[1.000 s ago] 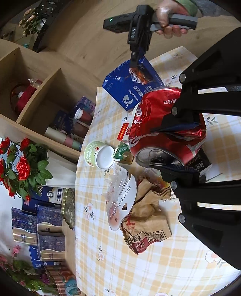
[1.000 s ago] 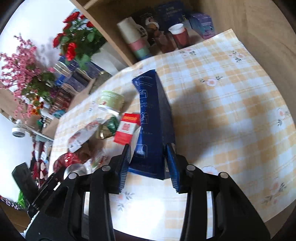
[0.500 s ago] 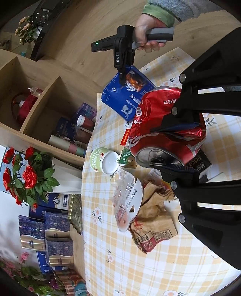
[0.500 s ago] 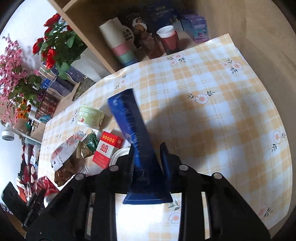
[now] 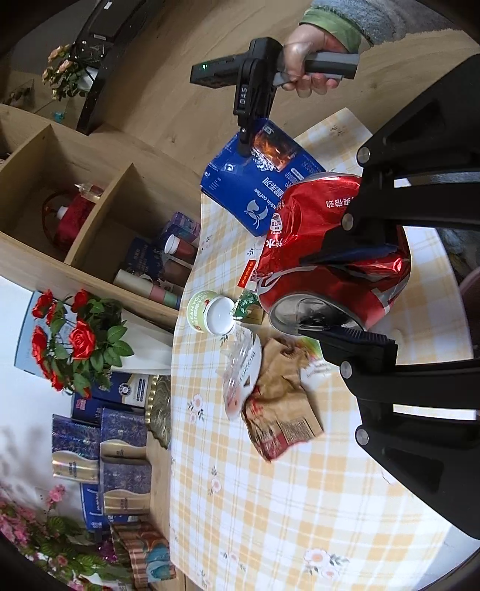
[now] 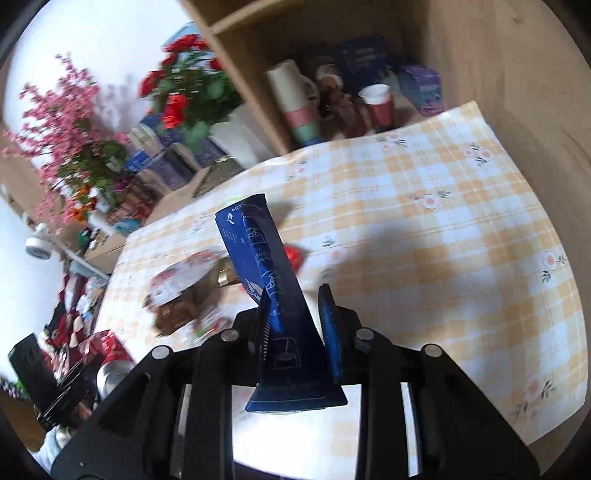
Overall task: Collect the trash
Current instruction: 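Carry the soda can and coffee box to the brown bin and release the box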
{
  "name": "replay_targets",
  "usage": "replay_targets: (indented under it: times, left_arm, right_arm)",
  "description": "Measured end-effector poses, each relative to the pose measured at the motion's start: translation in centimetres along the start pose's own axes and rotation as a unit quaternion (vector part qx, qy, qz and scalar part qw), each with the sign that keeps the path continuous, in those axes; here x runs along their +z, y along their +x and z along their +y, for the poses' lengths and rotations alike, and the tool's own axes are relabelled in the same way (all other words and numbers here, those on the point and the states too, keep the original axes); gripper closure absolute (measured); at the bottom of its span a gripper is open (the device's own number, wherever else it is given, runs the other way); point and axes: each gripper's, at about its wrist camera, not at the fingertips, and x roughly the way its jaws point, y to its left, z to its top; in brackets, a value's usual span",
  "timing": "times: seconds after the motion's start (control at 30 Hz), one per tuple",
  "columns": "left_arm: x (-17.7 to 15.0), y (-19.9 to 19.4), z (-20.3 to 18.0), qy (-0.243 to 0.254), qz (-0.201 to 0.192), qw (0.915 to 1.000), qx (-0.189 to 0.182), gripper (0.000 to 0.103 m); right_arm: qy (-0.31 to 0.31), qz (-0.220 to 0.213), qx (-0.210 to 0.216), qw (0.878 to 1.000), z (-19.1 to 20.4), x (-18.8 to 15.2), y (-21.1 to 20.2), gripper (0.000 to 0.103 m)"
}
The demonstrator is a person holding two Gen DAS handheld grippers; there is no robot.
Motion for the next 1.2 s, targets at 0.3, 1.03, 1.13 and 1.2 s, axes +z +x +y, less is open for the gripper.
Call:
replay_targets:
  times: [0.3, 1.03, 1.13, 1.2]
  left_arm:
    - [-3.3, -7.0, 2.8, -0.019, -0.012, 0.9993, 0.030, 0.073]
    - [-11.4, -15.1, 7.5, -0.057, -0.008, 0.9940, 0.093, 0.073]
    - [-12.0, -14.7, 7.5, -0.055, -0.002, 0.9938, 0.096, 0.073]
    - [-12.3, -14.4, 7.5, -0.055, 0.002, 0.9938, 0.096, 0.073]
  right_arm:
    - [-0.042, 0.018, 0.100, 0.994, 7.3, -7.9, -1.1, 0.075]
    - [-0.157, 0.210, 0.090, 0.961, 13.8, -27.4, 10.3, 0.076]
    - [-0.170, 0.215, 0.078, 0.959, 13.8, -28.8, 12.2, 0.076]
    - [-0.158, 0.216, 0.074, 0.961, 13.5, -29.6, 13.6, 0.076]
